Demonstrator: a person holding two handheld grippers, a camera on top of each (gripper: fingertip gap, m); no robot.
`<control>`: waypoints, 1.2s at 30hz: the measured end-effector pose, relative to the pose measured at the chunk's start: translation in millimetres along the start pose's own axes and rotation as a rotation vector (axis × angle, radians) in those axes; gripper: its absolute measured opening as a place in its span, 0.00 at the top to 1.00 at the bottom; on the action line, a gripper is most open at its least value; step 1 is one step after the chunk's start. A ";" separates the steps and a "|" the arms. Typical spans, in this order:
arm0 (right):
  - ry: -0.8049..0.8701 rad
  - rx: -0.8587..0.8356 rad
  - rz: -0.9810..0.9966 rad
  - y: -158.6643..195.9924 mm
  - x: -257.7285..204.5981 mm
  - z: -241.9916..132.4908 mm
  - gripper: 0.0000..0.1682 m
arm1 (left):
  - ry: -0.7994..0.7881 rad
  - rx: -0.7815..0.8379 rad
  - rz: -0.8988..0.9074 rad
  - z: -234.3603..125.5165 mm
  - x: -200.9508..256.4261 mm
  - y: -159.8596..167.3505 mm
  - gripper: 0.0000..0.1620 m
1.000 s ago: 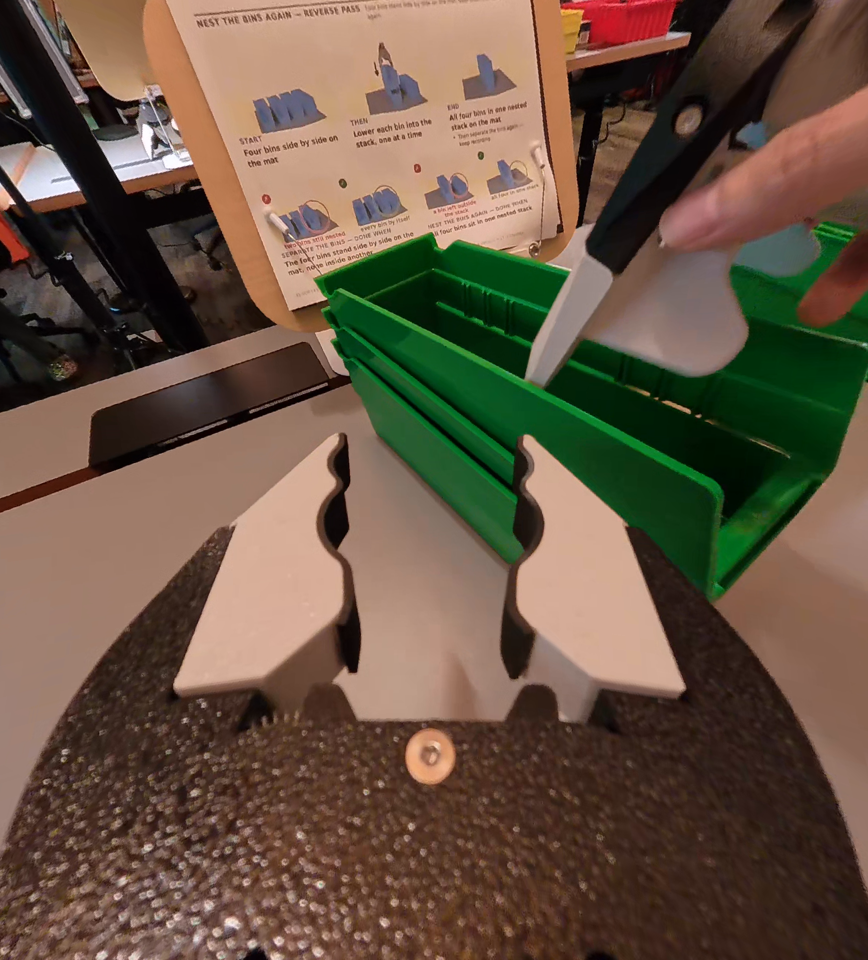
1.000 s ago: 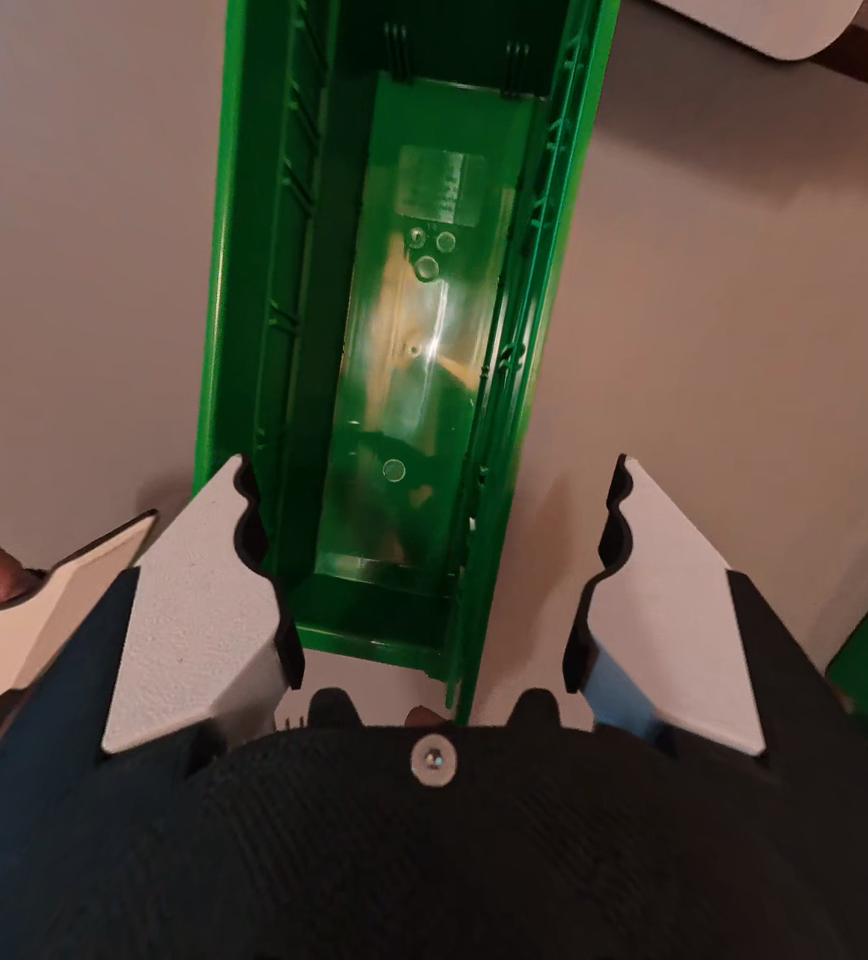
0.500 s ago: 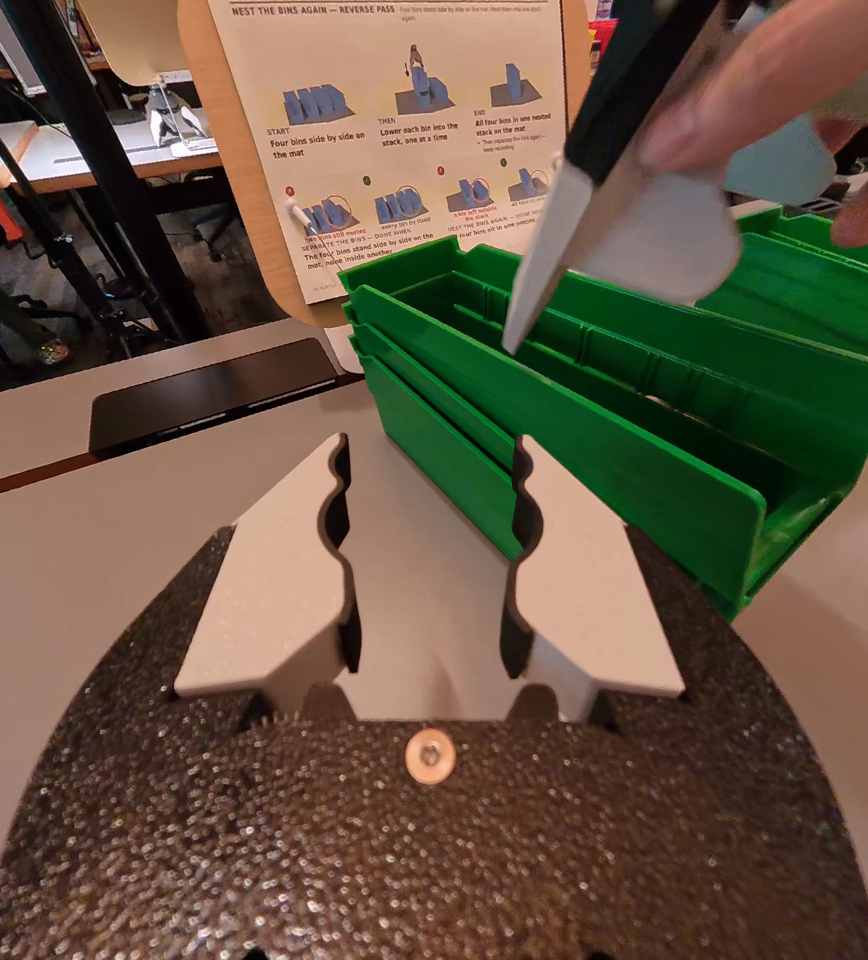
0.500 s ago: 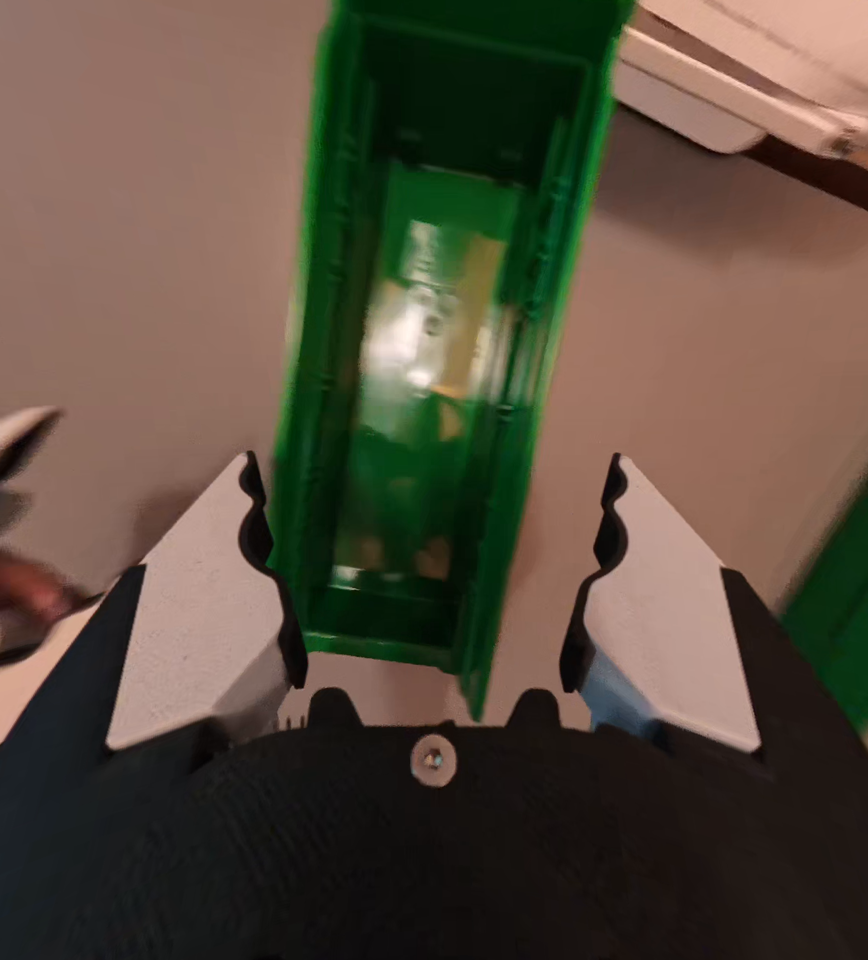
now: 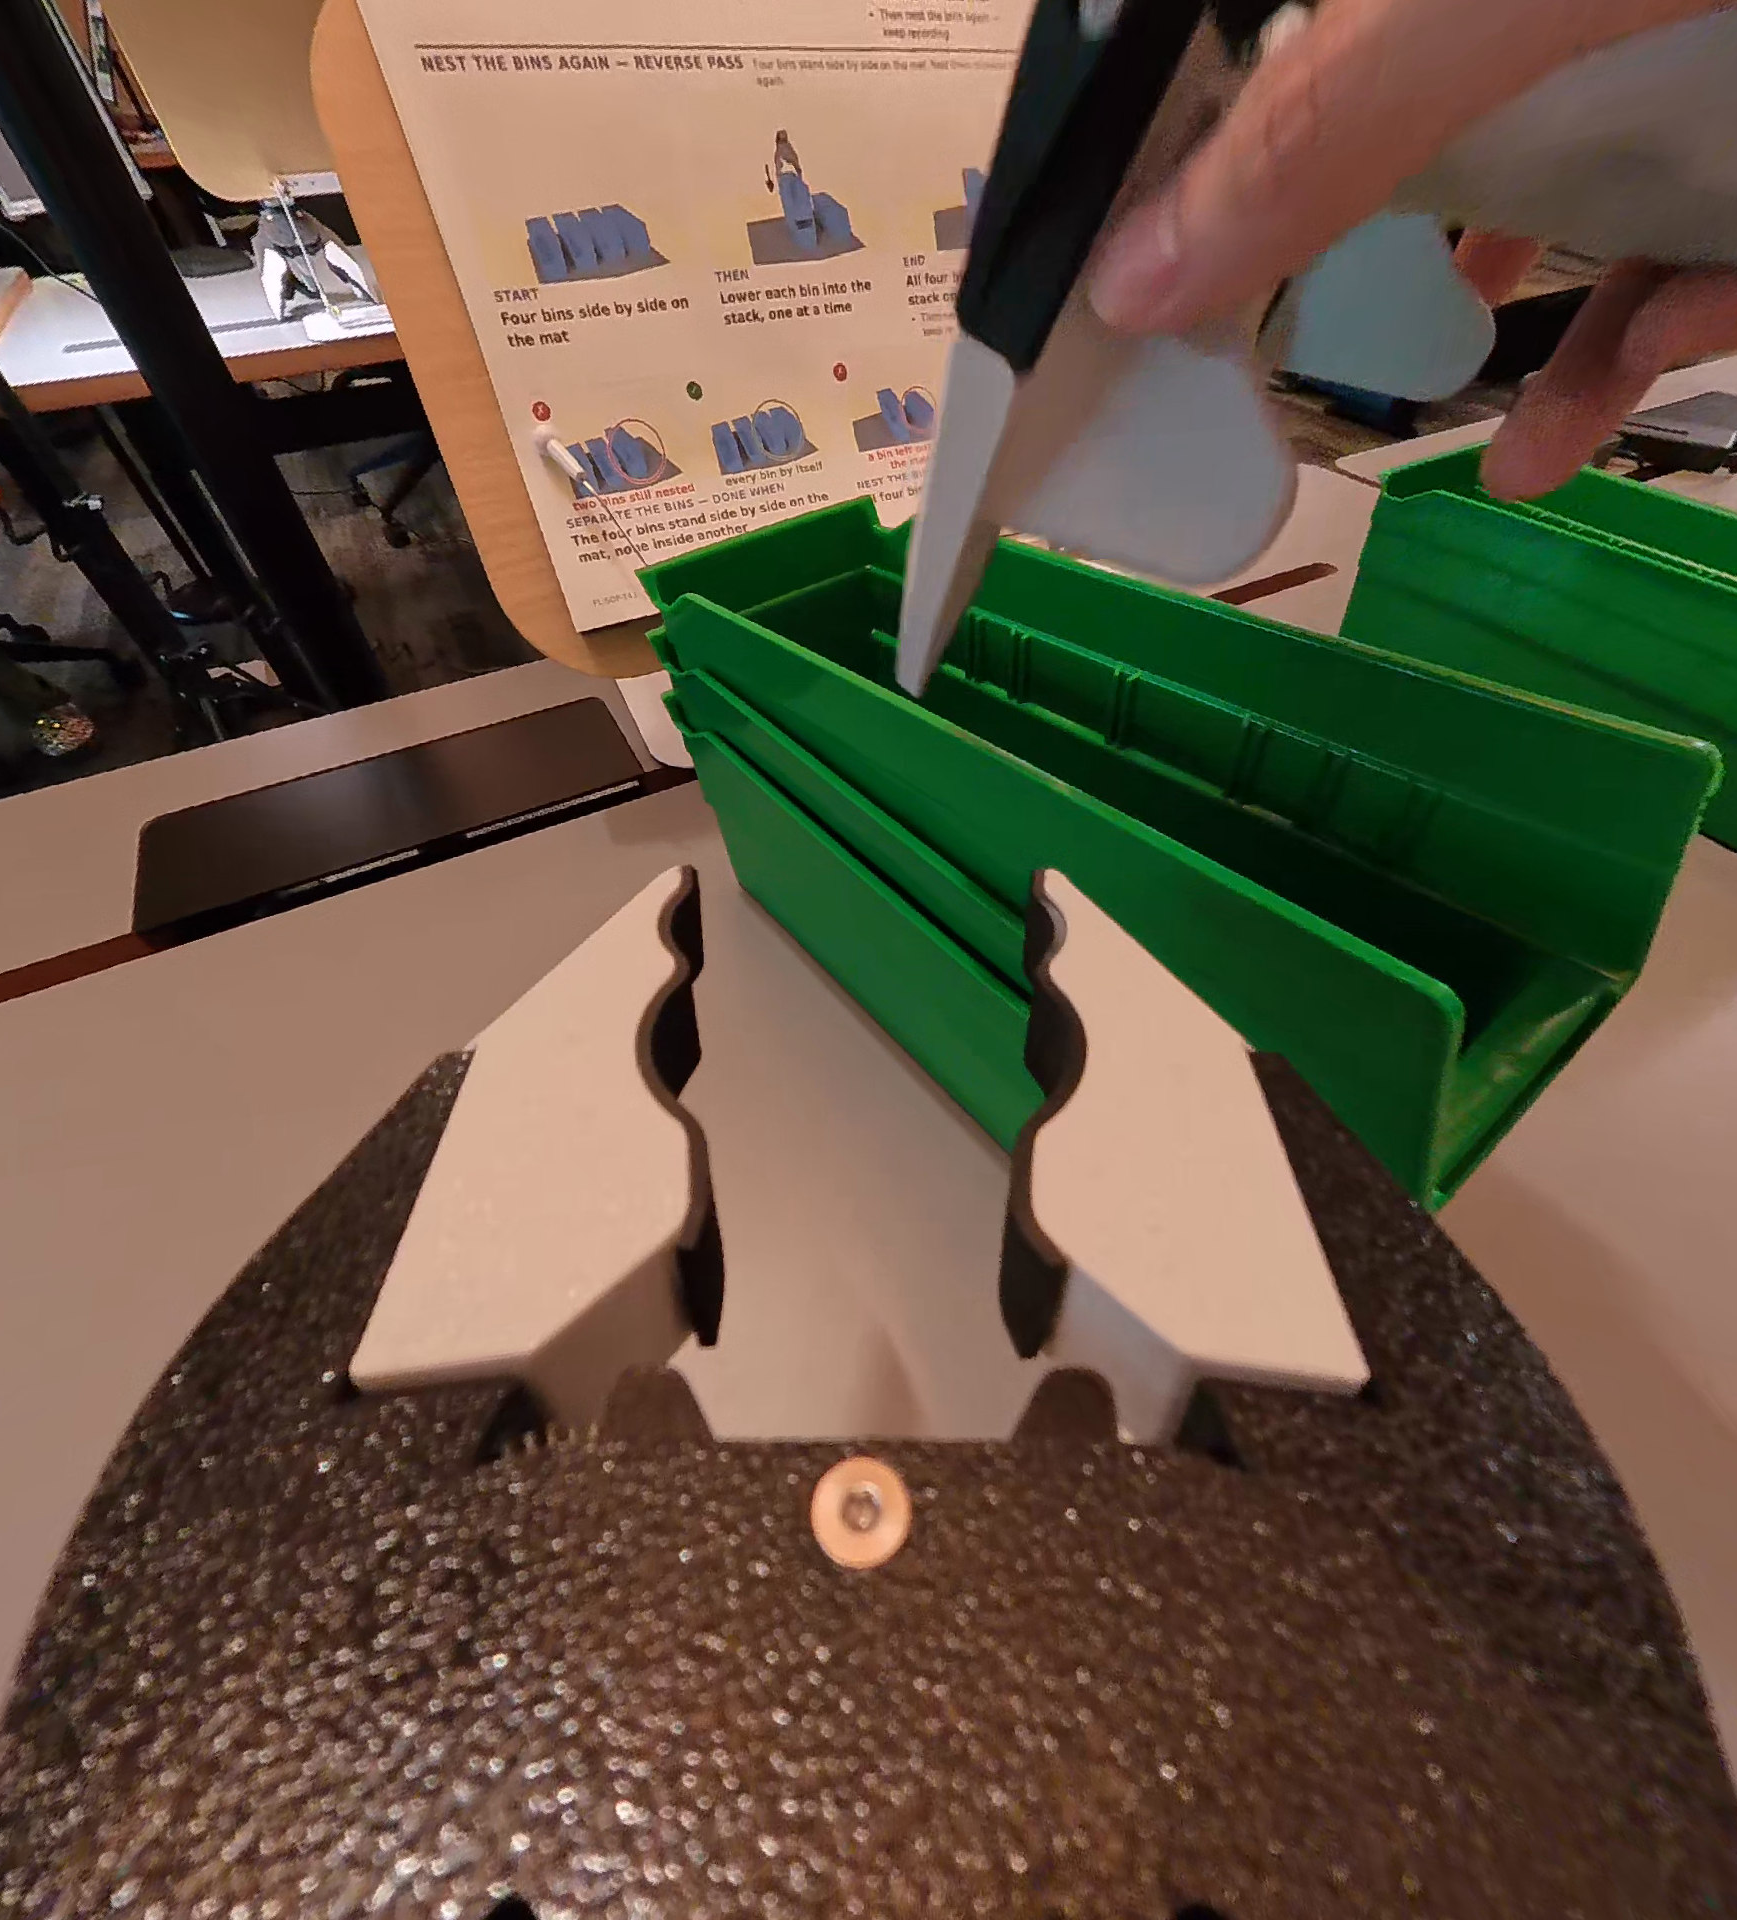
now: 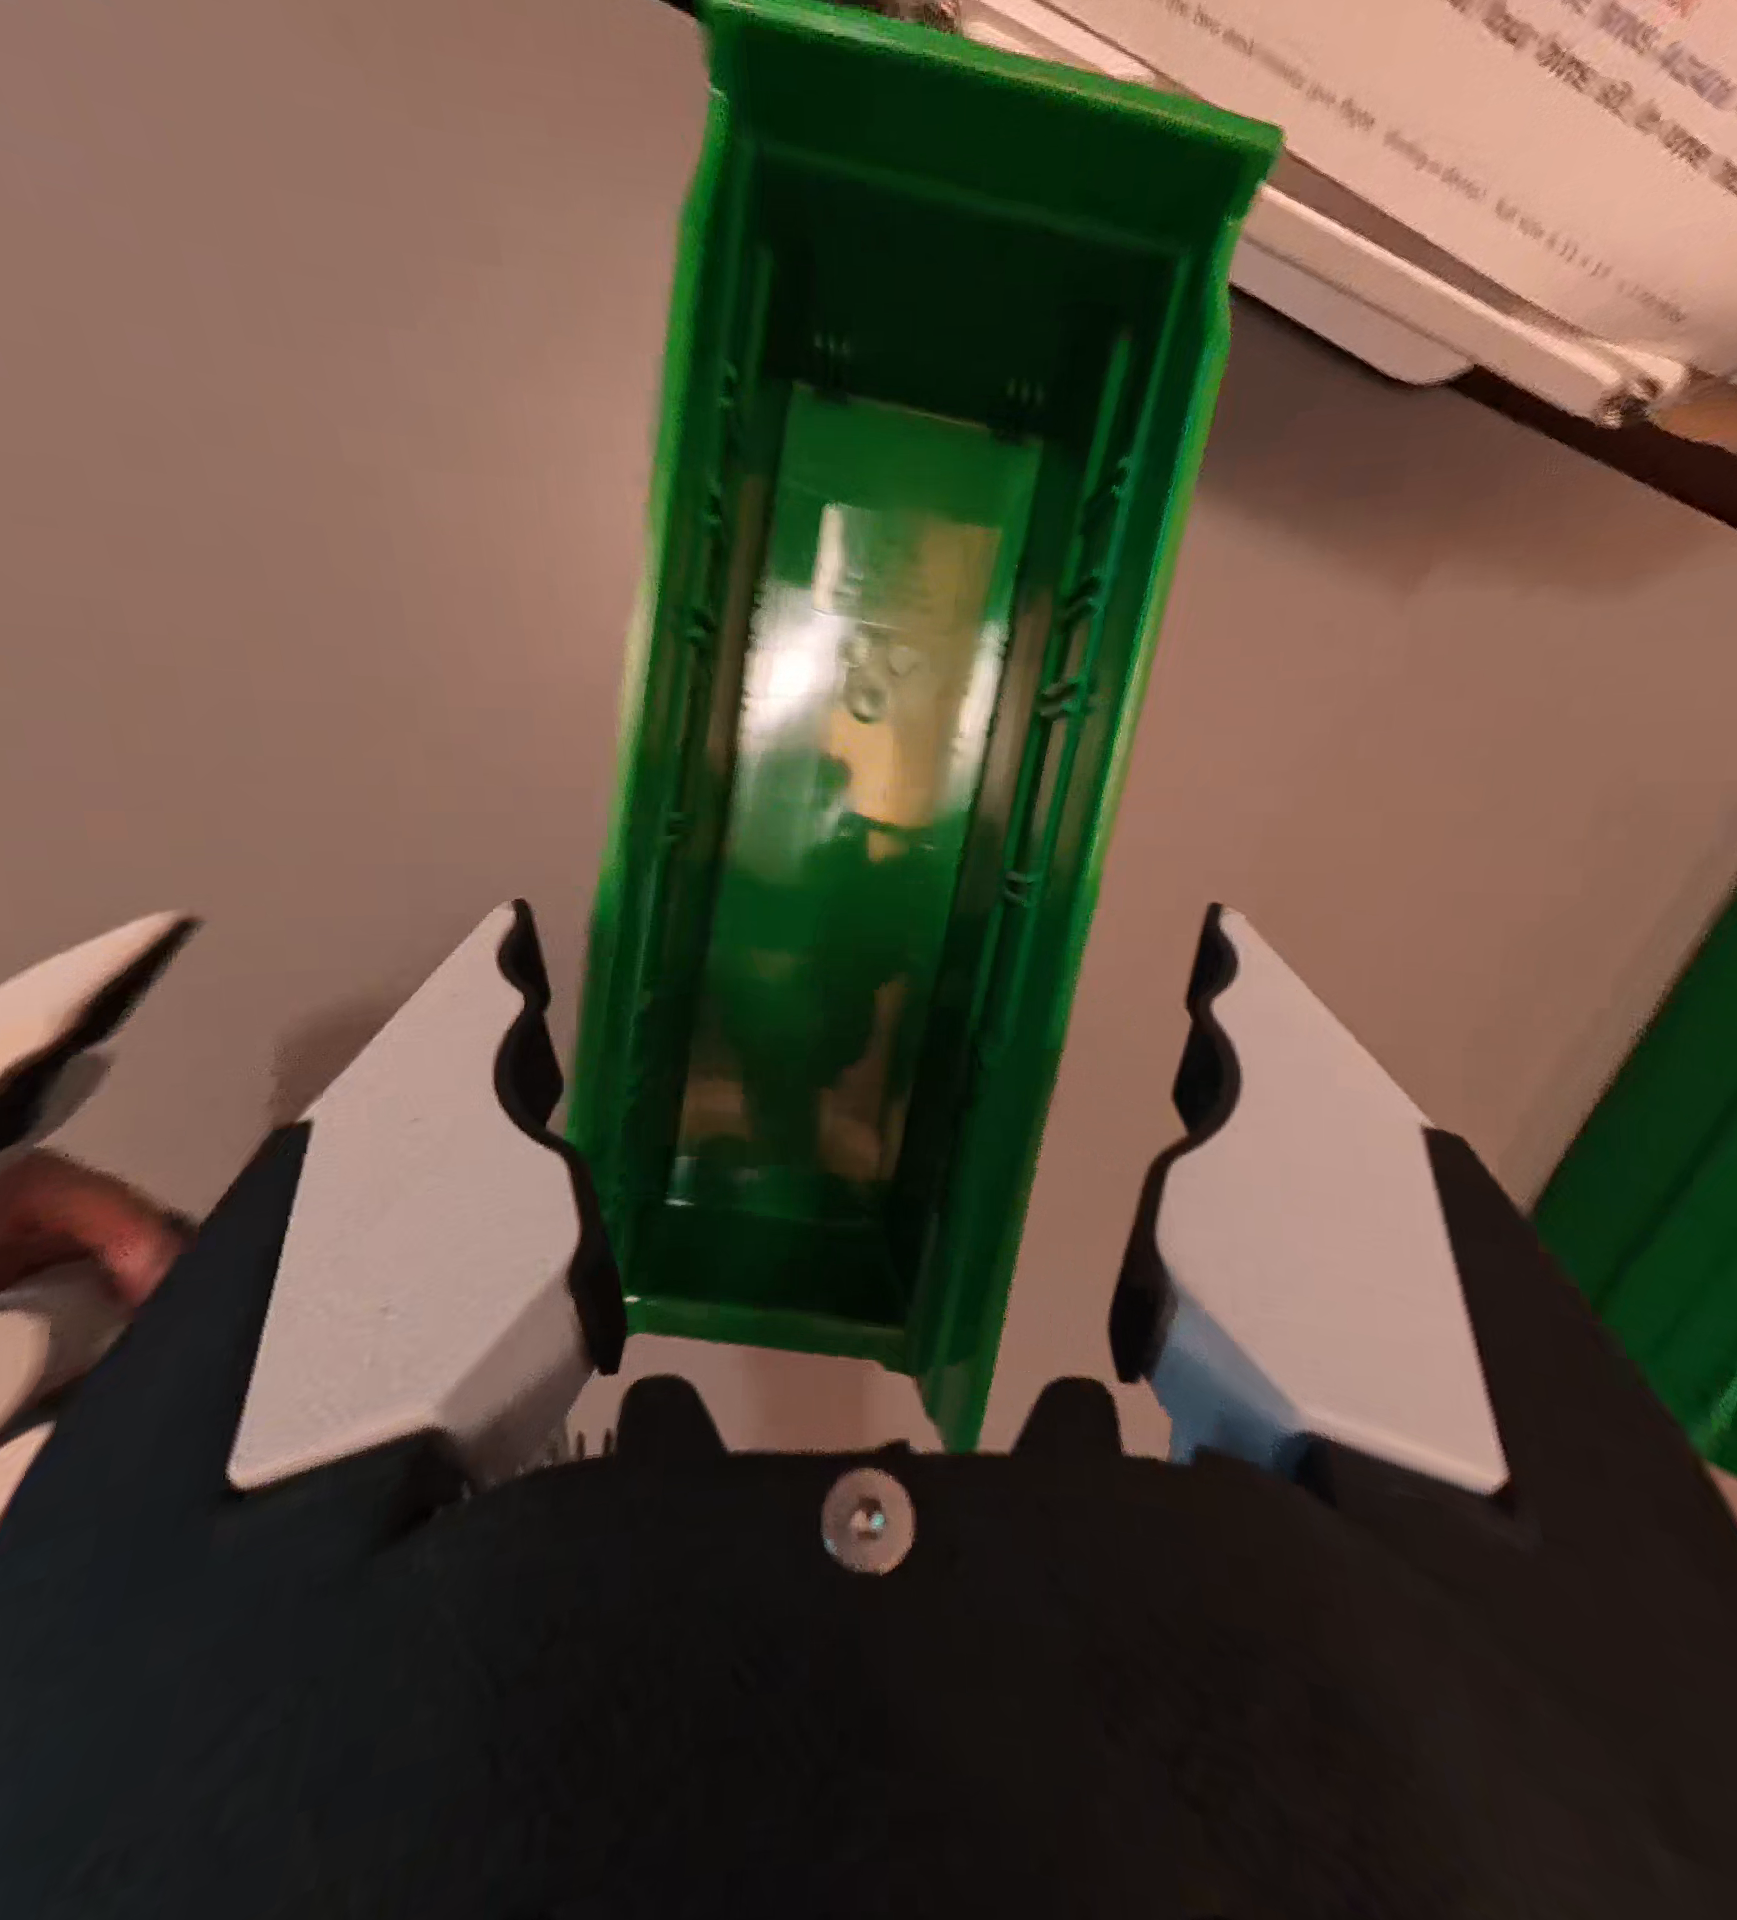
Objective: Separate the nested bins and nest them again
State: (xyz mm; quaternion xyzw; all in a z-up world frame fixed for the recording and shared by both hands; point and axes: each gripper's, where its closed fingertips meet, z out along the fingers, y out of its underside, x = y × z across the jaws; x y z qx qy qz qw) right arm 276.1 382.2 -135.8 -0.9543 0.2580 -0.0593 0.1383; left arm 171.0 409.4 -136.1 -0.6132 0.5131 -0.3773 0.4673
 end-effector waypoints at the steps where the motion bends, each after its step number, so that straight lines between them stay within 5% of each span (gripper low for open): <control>1: 0.032 -0.039 0.007 6.1 7.1 7.8 0.27 | -0.001 -0.001 -0.001 0.1 -0.1 0.2 0.62; 4: -0.152 -0.051 0.087 9.0 -10.7 18.9 0.31 | 0.001 0.001 -0.002 0.0 -0.5 0.2 0.62; 6: -0.228 -0.060 0.094 10.7 -19.4 16.2 0.20 | 0.003 0.002 -0.008 -0.2 -0.6 -0.1 0.62; 14: -0.134 -0.106 0.087 16.5 -8.5 31.4 0.27 | 0.014 -0.002 0.007 1.8 4.8 0.8 0.62; 25: -0.156 -0.211 0.081 25.9 -11.0 47.0 0.22 | 0.018 0.010 -0.016 0.0 0.4 -0.5 0.63; 36: -0.210 -0.252 0.098 25.7 -13.4 37.1 0.36 | 0.026 0.017 -0.009 -1.1 3.4 -2.4 0.63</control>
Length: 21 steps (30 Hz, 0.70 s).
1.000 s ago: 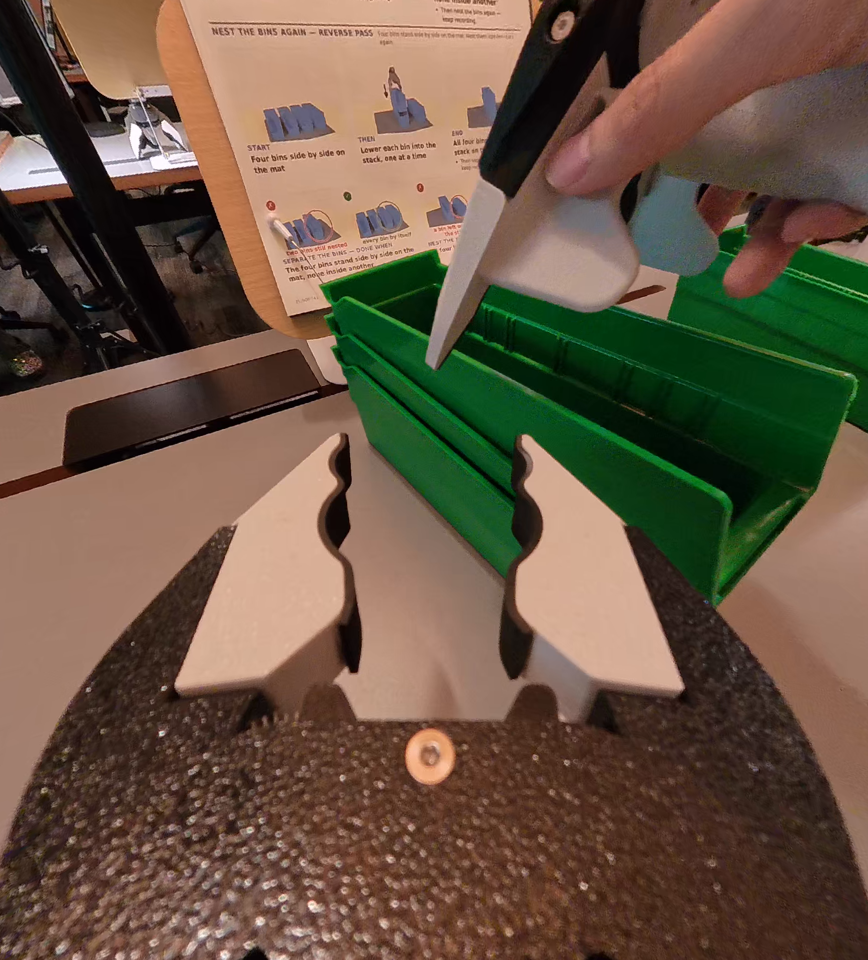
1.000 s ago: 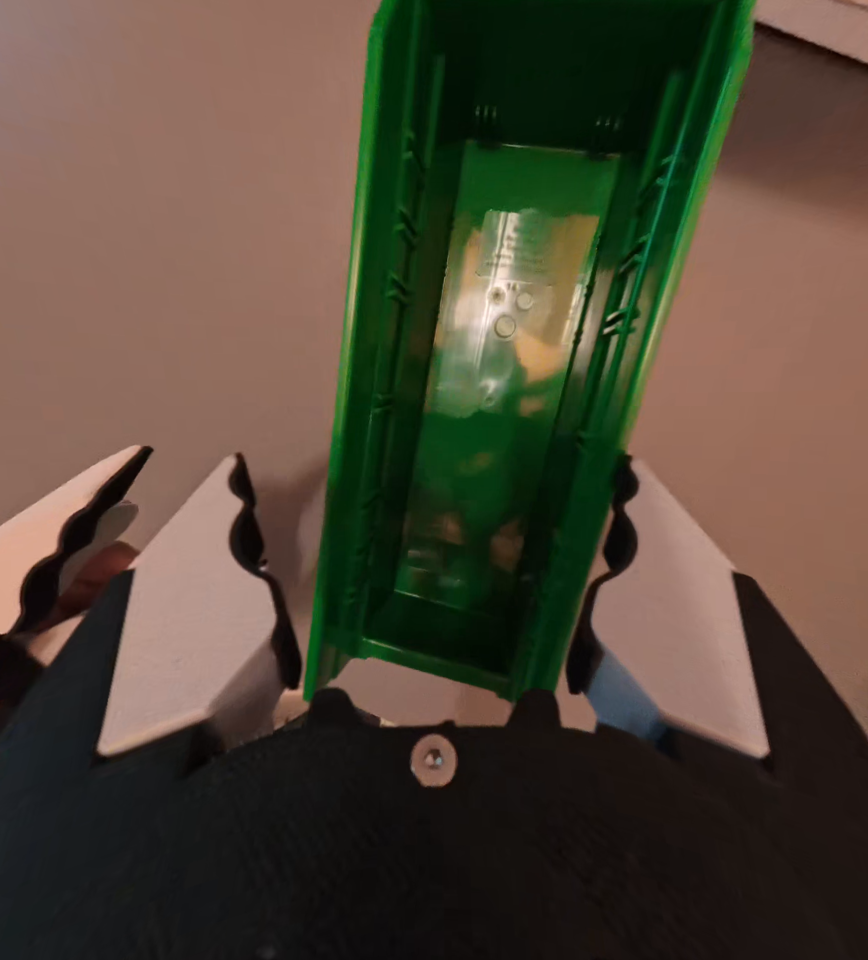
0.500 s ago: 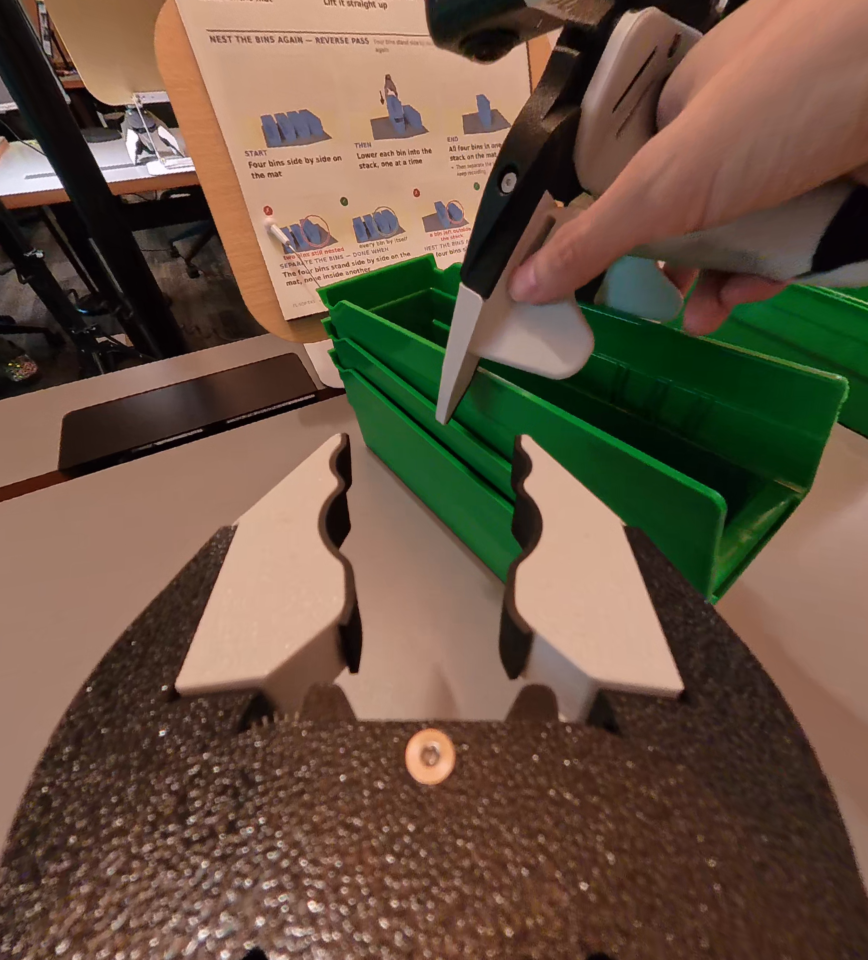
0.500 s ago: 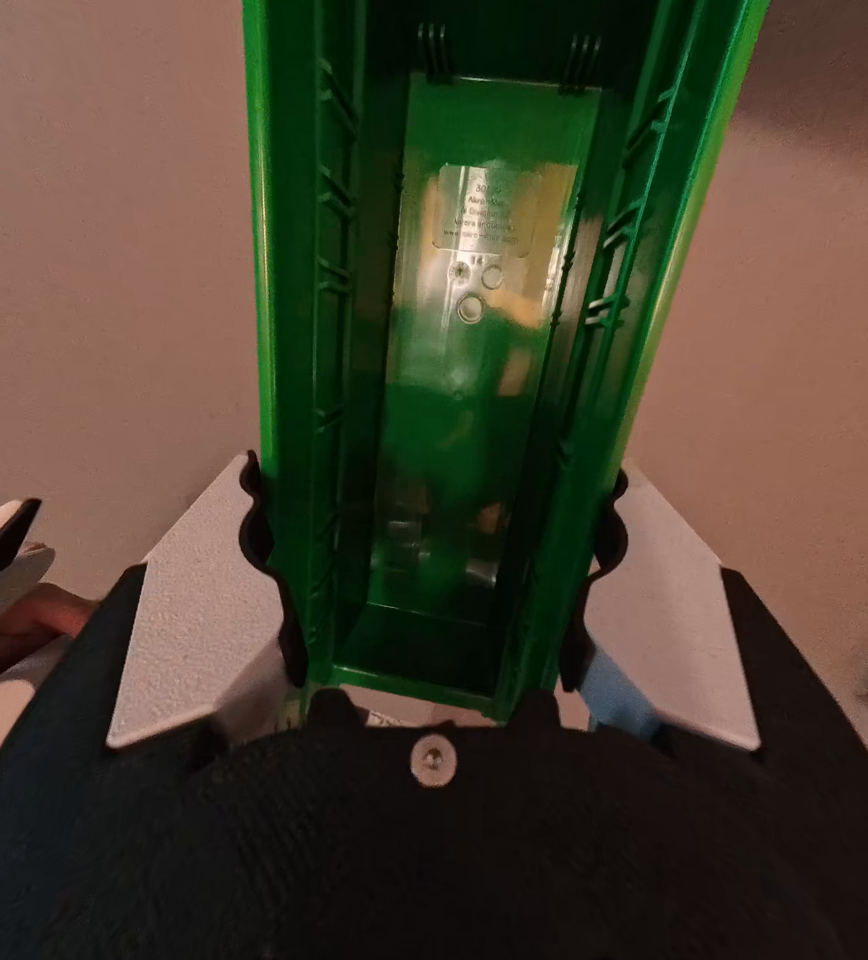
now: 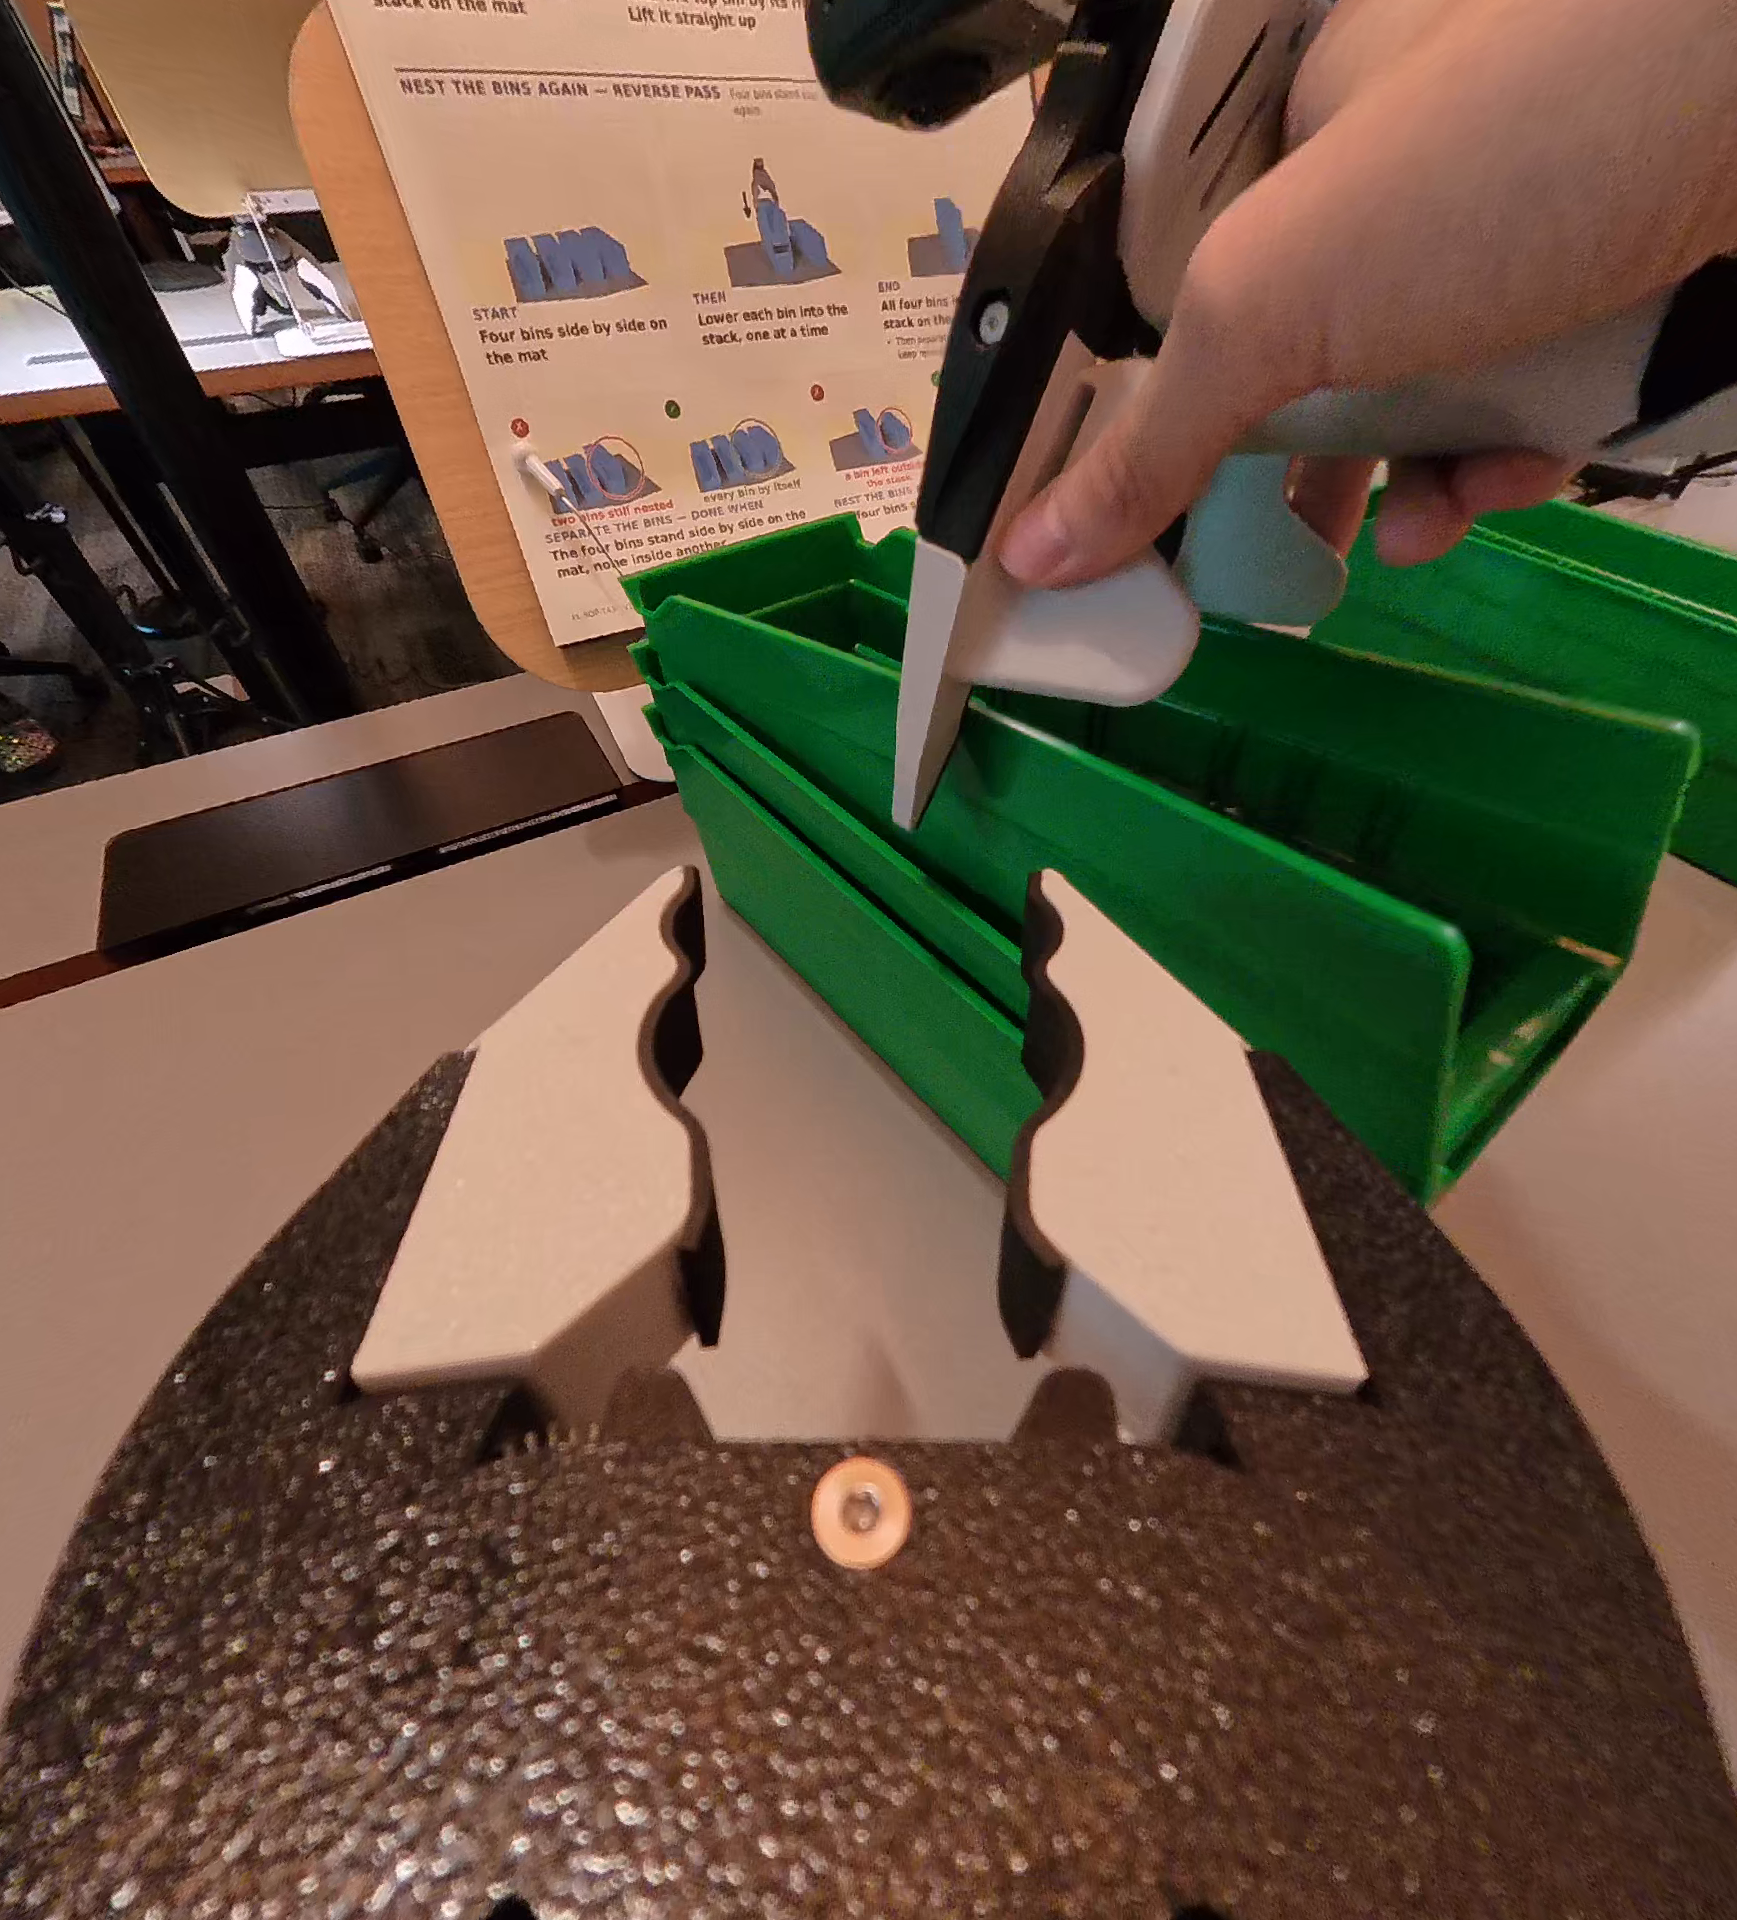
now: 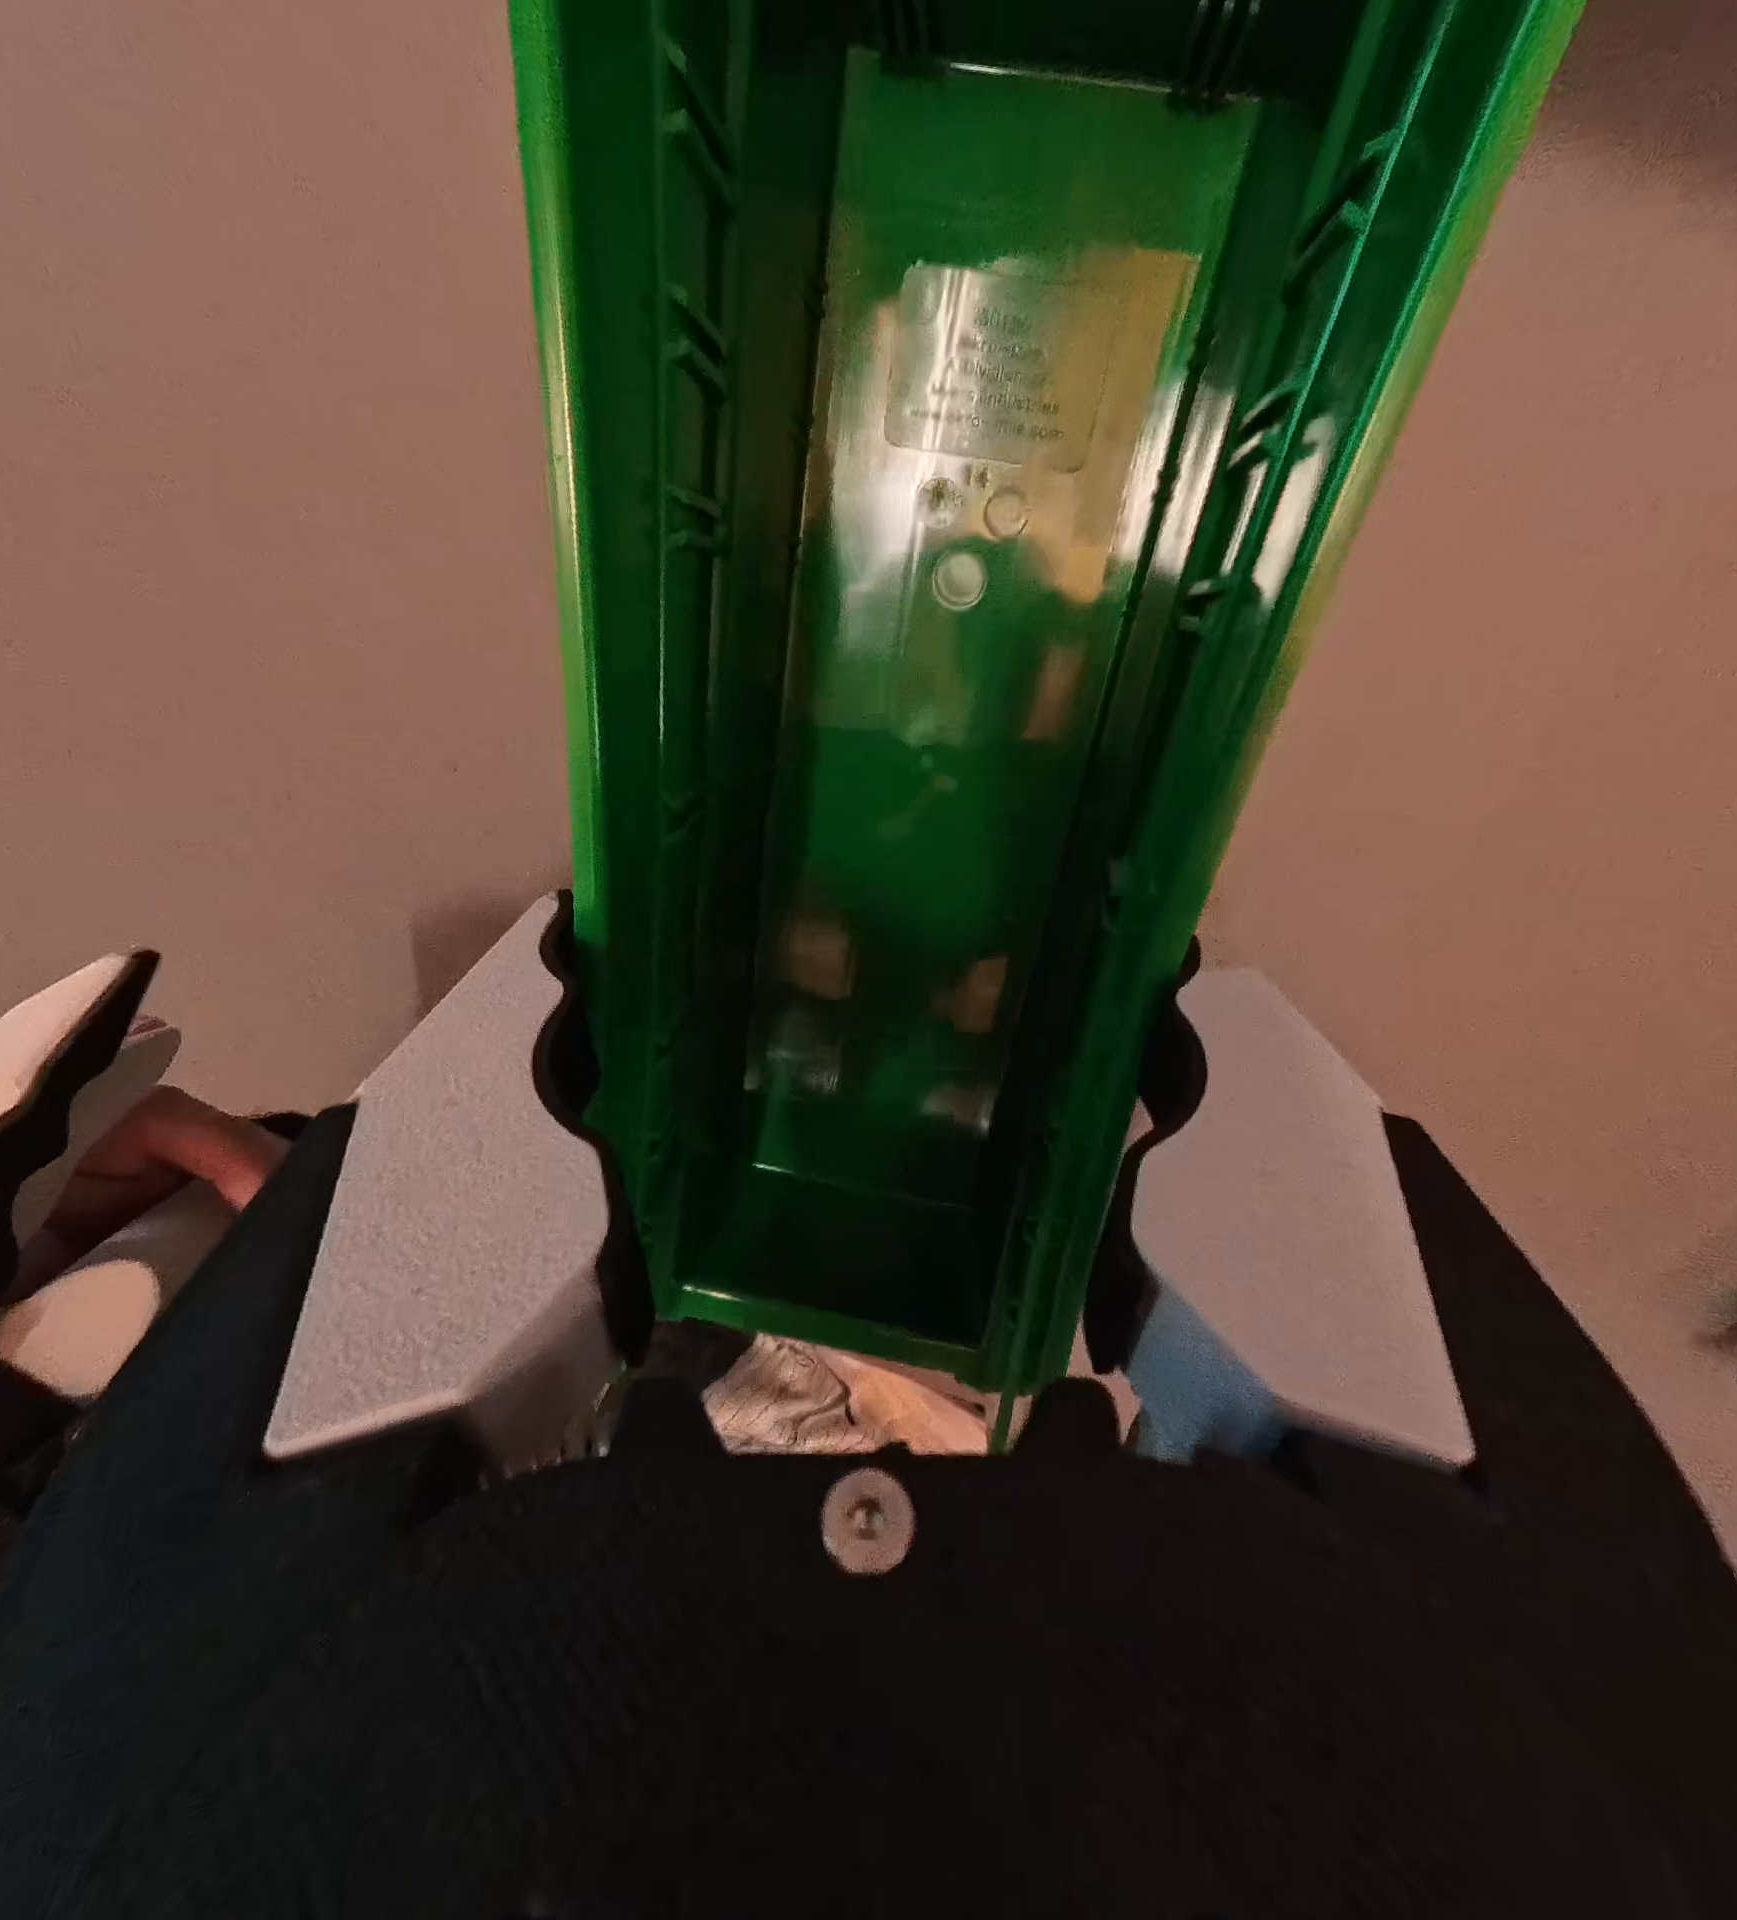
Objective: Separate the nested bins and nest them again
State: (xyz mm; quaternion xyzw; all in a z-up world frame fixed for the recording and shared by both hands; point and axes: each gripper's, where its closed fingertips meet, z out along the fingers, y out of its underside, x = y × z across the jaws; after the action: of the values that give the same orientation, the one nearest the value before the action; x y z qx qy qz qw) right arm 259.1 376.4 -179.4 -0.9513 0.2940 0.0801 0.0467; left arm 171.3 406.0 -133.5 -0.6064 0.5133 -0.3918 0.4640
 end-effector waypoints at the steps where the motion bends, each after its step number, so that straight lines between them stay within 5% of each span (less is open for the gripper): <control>1: -0.005 0.011 -0.002 -0.9 -1.5 -4.5 0.36 | 0.002 0.001 0.000 -0.1 0.5 -0.3 0.63; 21: -0.109 0.195 -0.092 -5.0 -11.4 -97.3 0.40 | -0.001 -0.001 0.018 1.8 2.2 1.1 0.63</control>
State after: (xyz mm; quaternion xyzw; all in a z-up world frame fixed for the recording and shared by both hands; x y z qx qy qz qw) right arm 264.9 373.6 -81.4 -0.9489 0.2535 0.1005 0.1586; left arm 173.1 404.1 -135.1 -0.6022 0.5189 -0.3870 0.4672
